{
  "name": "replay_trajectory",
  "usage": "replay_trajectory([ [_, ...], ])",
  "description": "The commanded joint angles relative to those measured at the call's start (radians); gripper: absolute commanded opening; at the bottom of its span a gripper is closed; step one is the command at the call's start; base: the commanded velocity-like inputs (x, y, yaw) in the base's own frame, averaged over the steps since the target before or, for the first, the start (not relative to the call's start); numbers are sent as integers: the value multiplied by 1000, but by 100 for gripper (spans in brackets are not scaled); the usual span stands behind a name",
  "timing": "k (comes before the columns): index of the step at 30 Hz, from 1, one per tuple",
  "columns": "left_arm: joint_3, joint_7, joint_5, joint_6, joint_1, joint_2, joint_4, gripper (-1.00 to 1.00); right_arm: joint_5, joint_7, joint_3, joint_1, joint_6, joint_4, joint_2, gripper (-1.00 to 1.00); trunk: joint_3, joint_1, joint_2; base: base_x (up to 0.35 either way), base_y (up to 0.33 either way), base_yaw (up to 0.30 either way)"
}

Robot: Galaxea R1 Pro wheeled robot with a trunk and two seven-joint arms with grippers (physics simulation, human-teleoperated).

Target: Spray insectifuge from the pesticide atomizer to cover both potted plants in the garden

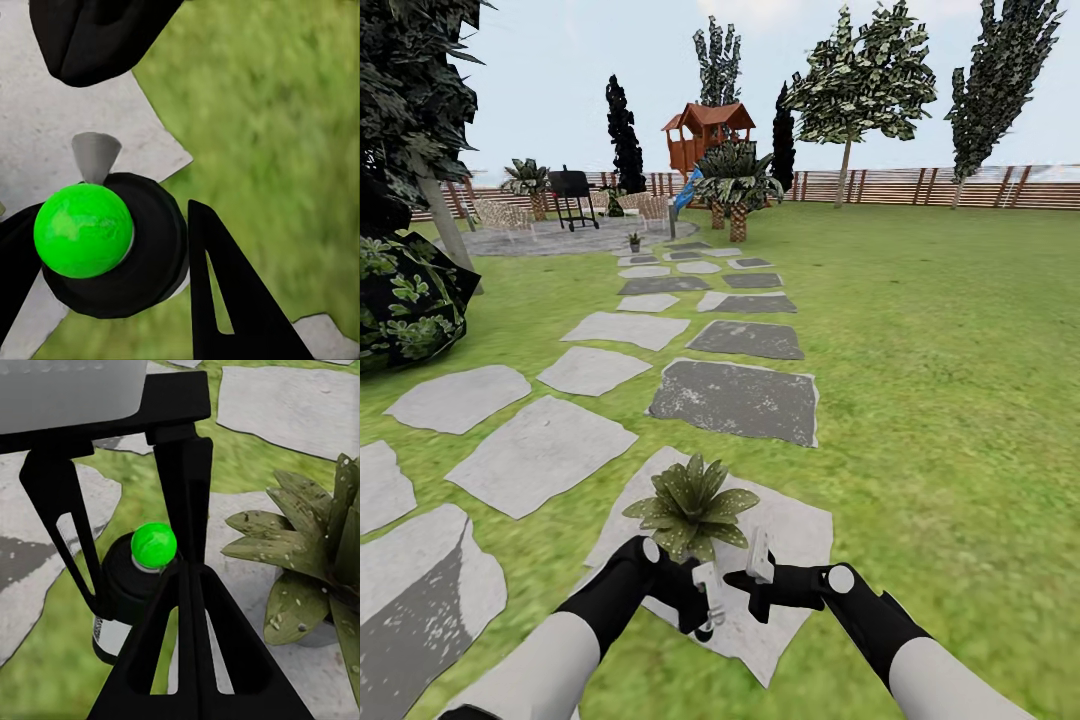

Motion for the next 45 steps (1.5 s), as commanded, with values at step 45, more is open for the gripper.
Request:
replay_trajectory([
  [45,1,45,53,-90,15,175,46,-100,10,-1,2,0,-6,1,-3,-100,-1,0,0,0,0,0],
])
